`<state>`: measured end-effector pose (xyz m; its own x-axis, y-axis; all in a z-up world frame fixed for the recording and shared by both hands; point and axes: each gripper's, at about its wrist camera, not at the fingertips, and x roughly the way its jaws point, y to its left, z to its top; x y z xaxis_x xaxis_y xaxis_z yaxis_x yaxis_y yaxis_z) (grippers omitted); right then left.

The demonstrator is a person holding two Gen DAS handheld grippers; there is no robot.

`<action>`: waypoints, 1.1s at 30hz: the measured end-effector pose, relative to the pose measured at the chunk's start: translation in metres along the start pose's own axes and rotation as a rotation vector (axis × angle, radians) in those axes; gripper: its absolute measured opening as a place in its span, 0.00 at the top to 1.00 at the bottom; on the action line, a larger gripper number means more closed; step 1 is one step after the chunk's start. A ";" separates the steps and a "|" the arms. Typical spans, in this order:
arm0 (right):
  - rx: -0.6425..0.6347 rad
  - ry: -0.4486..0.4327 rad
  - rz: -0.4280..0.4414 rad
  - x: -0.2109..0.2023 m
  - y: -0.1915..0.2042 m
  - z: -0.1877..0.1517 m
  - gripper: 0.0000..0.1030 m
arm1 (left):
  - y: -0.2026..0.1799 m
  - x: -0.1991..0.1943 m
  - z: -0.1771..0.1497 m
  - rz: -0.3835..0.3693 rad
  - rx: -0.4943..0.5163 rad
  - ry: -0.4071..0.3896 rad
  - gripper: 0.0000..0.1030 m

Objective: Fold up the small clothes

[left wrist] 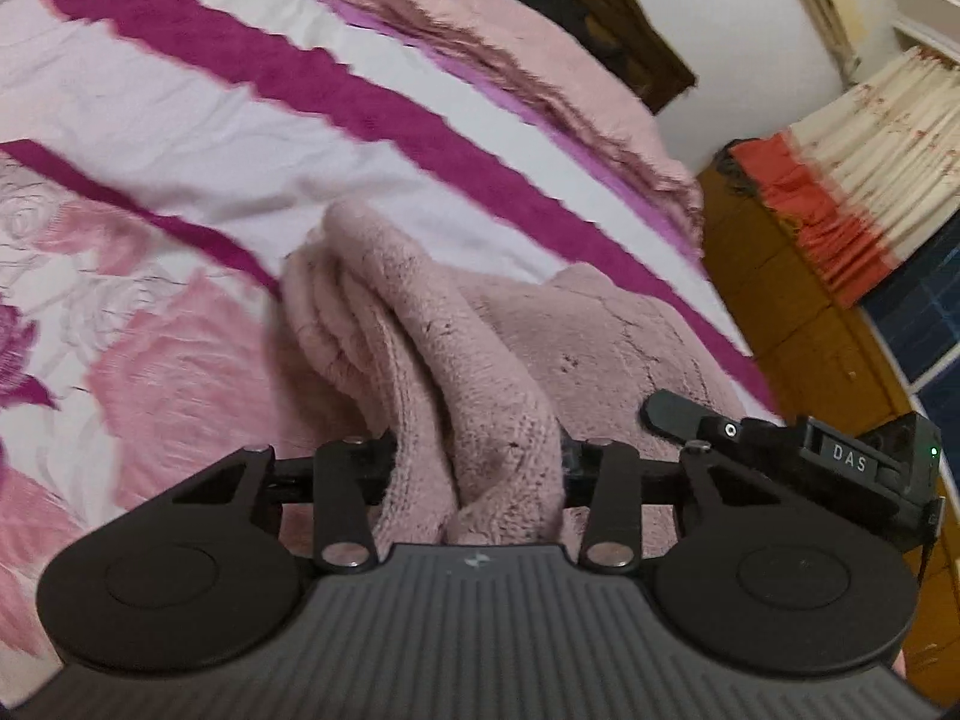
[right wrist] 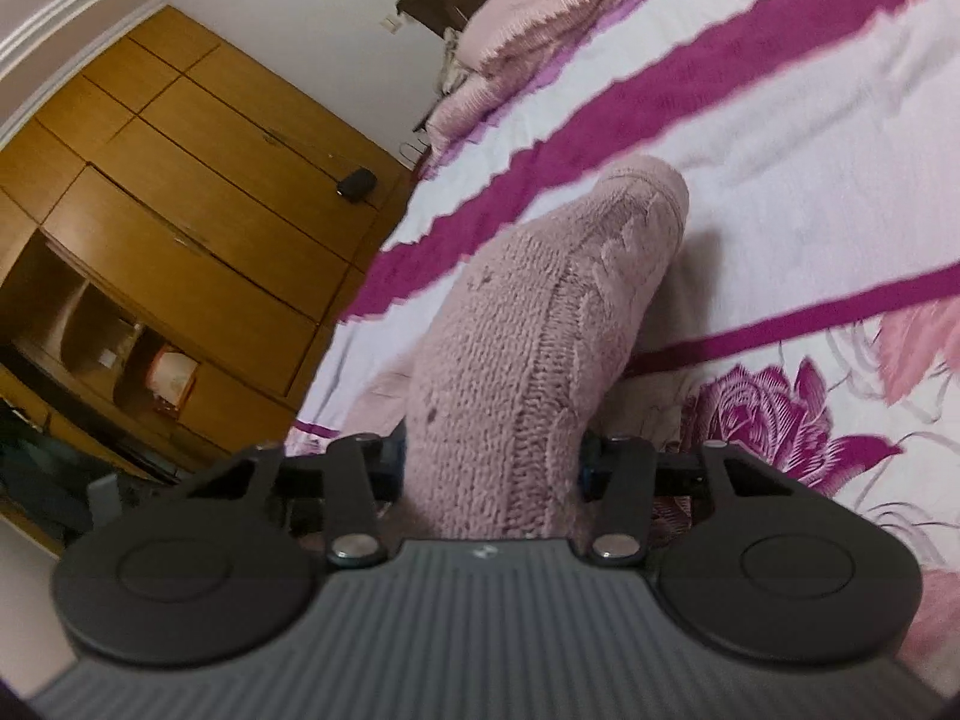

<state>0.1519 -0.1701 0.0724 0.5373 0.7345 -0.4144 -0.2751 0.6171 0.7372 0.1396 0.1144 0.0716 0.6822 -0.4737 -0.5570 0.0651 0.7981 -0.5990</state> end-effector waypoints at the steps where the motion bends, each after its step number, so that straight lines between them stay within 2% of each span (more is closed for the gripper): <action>1: -0.012 -0.007 -0.006 -0.011 0.003 0.002 0.52 | -0.008 -0.001 -0.002 -0.011 0.008 0.002 0.55; 6: -0.026 -0.023 -0.052 -0.069 0.001 0.003 0.52 | -0.049 -0.001 -0.021 -0.080 0.016 0.025 0.55; 11: 0.028 -0.026 -0.128 -0.116 -0.024 -0.011 0.52 | -0.077 0.006 -0.058 -0.123 -0.008 0.098 0.55; 13: 0.038 -0.018 -0.190 -0.125 -0.038 -0.021 0.52 | -0.084 0.010 -0.075 -0.101 0.014 0.124 0.55; 18: 0.070 0.028 -0.310 -0.116 -0.079 -0.052 0.49 | -0.096 0.024 -0.106 0.042 0.125 0.167 0.53; 21: 0.069 -0.012 -0.301 -0.118 -0.083 -0.065 0.46 | -0.099 0.024 -0.108 0.074 0.169 0.158 0.53; 27: 0.026 -0.039 -0.322 -0.130 -0.077 -0.076 0.42 | -0.113 0.029 -0.104 0.137 0.244 0.152 0.48; 33: -0.092 -0.094 -0.355 -0.158 -0.056 -0.083 0.42 | -0.124 0.006 -0.114 0.193 0.293 0.121 0.47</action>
<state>0.0159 -0.2969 0.0521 0.6820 0.4440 -0.5812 -0.1265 0.8543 0.5042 0.0529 -0.0295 0.0770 0.6126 -0.3309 -0.7178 0.1614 0.9414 -0.2963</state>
